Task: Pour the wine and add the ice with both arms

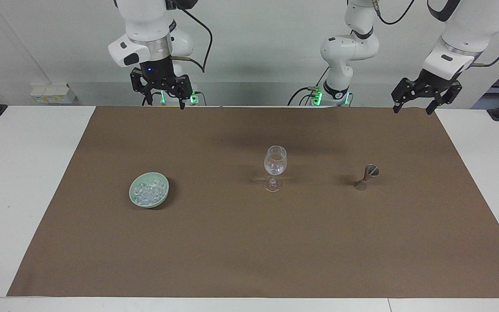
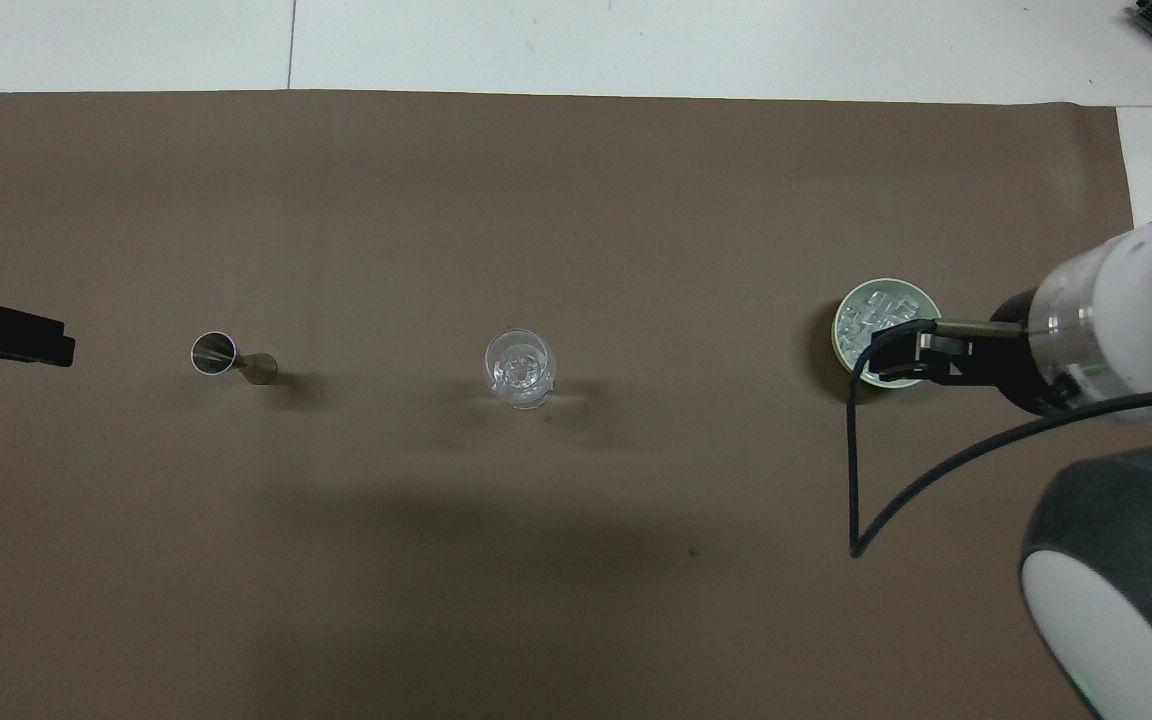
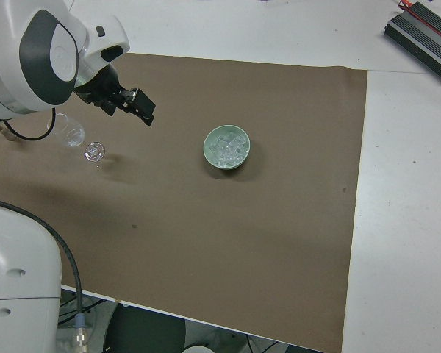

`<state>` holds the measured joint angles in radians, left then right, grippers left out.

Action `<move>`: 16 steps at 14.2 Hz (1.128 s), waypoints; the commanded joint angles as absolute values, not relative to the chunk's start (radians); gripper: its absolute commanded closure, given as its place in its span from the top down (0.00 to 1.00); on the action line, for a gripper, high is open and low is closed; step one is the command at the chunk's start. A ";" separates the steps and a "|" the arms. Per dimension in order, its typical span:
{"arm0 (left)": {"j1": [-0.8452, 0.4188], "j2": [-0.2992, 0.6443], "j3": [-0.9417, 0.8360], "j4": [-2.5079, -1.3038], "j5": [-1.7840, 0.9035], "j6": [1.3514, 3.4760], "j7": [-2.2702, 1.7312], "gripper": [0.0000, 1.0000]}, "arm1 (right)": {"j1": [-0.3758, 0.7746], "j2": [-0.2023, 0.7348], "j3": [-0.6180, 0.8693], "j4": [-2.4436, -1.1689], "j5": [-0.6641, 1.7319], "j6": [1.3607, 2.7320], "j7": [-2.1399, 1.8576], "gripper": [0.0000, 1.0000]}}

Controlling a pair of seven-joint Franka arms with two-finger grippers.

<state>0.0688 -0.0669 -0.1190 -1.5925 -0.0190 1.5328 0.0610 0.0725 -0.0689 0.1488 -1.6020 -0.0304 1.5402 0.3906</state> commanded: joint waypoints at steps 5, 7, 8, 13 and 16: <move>0.066 -0.080 -0.114 -1.595 -0.009 1.522 0.069 1.00 | 0.064 -0.023 0.020 -1.497 0.023 1.453 0.287 1.00; 0.066 -0.080 -0.114 -1.595 -0.009 1.522 0.069 1.00 | 0.046 0.003 0.018 -1.468 0.014 1.444 0.272 1.00; 0.066 -0.080 -0.114 -1.595 -0.009 1.522 0.069 1.00 | 0.043 0.015 0.020 -1.459 -0.006 1.433 0.261 1.00; 0.066 -0.080 -0.114 -1.595 -0.009 1.522 0.069 1.00 | 0.040 0.000 0.021 -1.477 -0.032 1.445 0.201 1.00; 0.066 -0.080 -0.114 -1.595 -0.009 1.522 0.069 1.00 | 0.040 -0.011 0.020 -1.493 -0.018 1.456 0.192 1.00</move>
<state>0.0688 -0.0669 -0.1190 -1.5925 -0.0190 1.5328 0.0610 0.0546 -0.0009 0.0123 -1.4834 -0.0240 1.4580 0.2257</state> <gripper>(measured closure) 0.000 0.000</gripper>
